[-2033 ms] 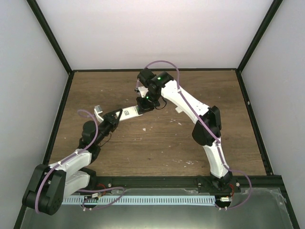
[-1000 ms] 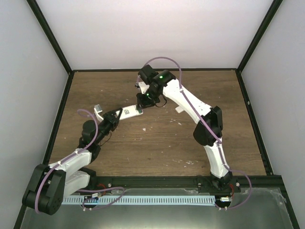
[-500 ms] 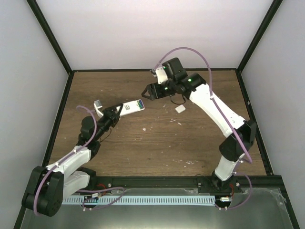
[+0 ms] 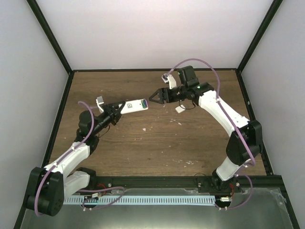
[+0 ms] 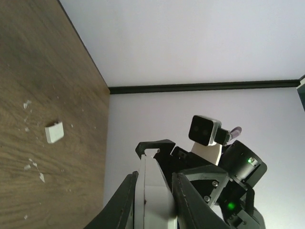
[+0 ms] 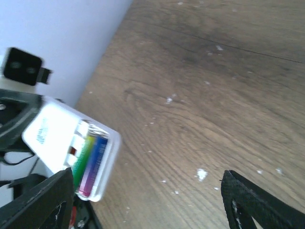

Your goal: Load the batteries into the remote control

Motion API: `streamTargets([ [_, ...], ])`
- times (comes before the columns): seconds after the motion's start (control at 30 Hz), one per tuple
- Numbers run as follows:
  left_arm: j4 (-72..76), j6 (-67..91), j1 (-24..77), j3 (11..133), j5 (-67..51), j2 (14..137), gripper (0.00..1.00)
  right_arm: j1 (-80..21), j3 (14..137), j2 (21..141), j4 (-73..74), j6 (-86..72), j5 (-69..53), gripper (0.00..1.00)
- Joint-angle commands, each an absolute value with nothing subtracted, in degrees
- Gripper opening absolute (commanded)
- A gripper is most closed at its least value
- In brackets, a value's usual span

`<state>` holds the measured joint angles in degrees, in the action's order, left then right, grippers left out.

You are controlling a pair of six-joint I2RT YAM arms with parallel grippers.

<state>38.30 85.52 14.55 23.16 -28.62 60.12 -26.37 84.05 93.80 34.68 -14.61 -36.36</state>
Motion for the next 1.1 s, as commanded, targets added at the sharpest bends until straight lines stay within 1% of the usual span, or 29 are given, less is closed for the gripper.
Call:
streamTargets([
  [0.0,40.3,91.4,14.2,24.3,-32.4,60.4,0.0,-26.1,83.4,90.7,28.0,-17.6,-47.0,0.76],
  [0.13,40.7,92.5,14.0,24.5,-32.9,60.8,0.0,-26.1,82.3,90.9,27.4,-19.4,-50.5,0.77],
  [0.43,46.3,94.2,14.0,24.8,-34.3,63.4,0.0,-26.1,80.8,92.6,27.5,-18.7,-52.9,0.8],
  [0.67,51.2,95.9,14.0,23.8,-35.1,65.7,0.0,-26.1,77.7,92.6,24.0,-17.0,-56.1,0.8],
  [0.9,50.6,95.7,14.0,23.9,-35.0,65.7,0.0,-26.2,76.1,92.9,21.8,-16.7,-58.4,0.73],
  [1.07,50.4,95.6,14.1,24.1,-34.9,66.0,0.0,-26.5,76.6,93.4,22.0,-16.3,-58.7,0.7],
])
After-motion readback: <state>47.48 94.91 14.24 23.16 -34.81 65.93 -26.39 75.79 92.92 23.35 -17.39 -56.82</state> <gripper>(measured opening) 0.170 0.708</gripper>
